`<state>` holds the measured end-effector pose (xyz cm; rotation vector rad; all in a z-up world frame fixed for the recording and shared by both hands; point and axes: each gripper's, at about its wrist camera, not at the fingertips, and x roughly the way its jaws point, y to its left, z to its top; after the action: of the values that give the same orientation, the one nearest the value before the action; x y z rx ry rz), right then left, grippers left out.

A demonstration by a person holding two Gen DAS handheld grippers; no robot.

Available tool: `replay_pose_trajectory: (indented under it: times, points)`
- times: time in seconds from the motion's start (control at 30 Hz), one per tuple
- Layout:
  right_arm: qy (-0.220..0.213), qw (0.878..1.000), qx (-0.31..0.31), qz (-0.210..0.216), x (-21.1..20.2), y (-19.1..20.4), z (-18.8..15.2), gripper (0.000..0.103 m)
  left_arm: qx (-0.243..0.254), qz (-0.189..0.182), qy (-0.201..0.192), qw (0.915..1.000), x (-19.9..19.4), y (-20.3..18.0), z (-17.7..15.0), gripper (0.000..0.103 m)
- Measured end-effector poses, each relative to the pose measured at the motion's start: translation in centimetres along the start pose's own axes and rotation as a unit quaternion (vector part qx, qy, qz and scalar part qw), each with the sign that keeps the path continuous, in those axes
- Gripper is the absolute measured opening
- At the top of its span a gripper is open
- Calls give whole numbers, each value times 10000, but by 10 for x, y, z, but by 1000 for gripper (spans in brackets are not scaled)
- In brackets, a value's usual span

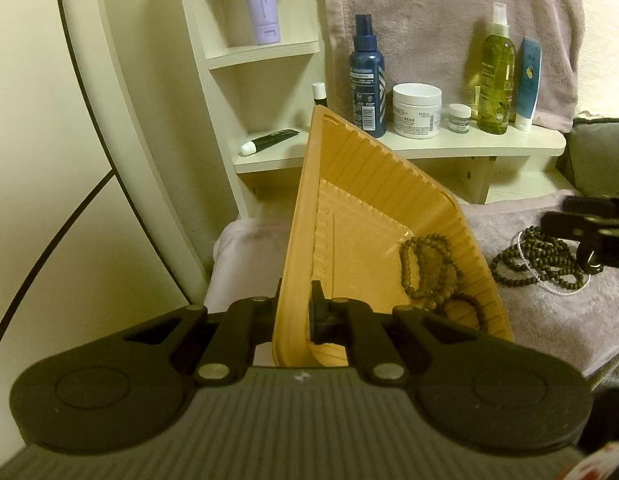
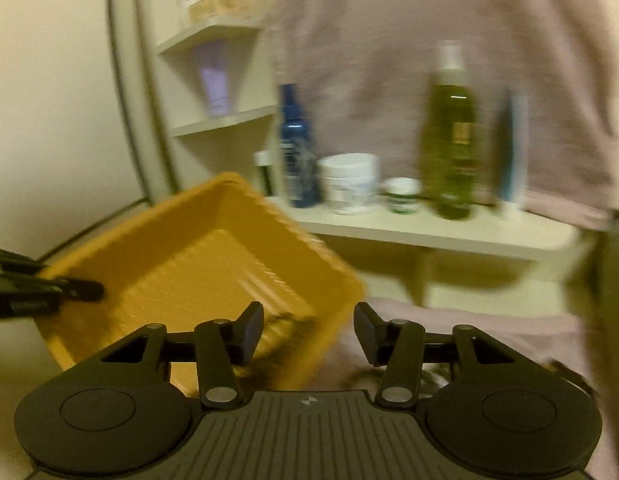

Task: Organize jewelry
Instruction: 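Move the open right tool back to the black-strapped watch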

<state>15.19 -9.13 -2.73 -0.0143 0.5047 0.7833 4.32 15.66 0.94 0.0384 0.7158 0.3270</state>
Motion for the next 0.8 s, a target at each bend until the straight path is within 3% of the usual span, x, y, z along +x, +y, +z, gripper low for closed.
replay_pose_trajectory:
  times: [0.3, 0.8]
  points:
    - [-8, 9936, 551, -982, -48, -40, -37, 53, 22, 9, -18, 10000, -1, -1, 0, 7]
    - [220, 9884, 749, -1303, -48, -59, -57, 53, 19, 9, -3, 10000, -2, 0, -1, 7]
